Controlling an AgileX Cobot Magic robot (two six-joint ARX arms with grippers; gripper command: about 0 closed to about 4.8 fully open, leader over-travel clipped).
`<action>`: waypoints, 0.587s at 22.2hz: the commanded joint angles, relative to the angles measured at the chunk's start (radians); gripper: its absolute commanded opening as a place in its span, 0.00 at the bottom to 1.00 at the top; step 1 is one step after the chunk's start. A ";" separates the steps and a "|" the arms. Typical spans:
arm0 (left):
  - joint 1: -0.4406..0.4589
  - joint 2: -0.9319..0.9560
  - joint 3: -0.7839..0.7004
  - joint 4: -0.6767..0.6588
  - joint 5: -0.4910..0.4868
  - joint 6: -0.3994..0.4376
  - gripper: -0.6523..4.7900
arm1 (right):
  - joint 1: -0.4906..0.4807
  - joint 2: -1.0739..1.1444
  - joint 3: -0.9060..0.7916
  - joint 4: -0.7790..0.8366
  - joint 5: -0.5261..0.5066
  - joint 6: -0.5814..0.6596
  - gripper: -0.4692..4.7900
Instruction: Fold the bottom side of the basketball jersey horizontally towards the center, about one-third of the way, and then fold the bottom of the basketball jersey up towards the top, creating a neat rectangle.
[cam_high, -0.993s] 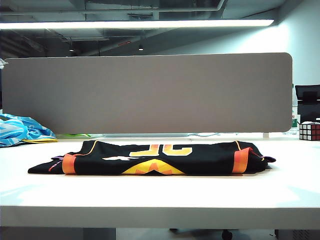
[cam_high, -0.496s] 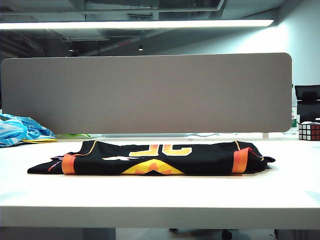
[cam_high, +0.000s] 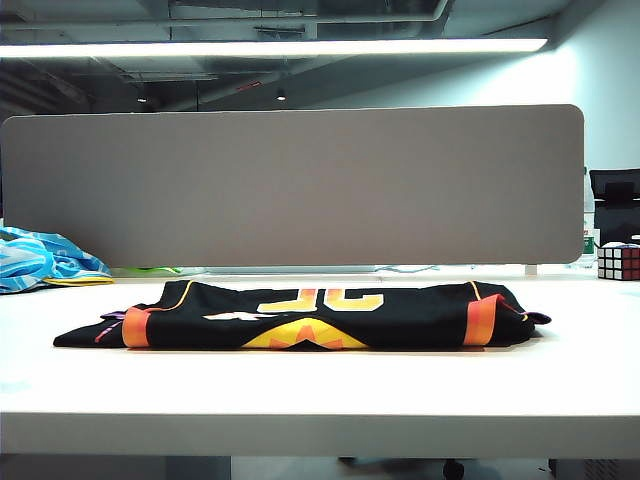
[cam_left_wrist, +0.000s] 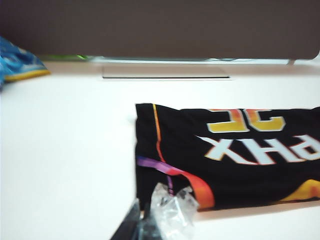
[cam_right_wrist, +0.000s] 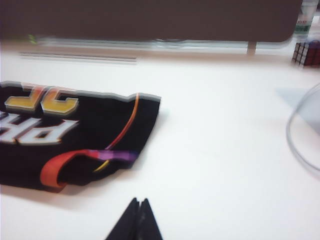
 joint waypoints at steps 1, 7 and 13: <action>0.002 0.002 0.000 0.032 -0.048 0.050 0.11 | 0.000 -0.002 -0.006 0.044 0.034 -0.026 0.11; 0.003 0.001 0.000 0.058 -0.097 0.090 0.11 | 0.000 -0.002 -0.006 0.093 0.048 -0.071 0.08; 0.003 -0.001 0.000 0.090 -0.093 0.092 0.11 | -0.002 -0.002 -0.006 0.135 0.086 -0.073 0.08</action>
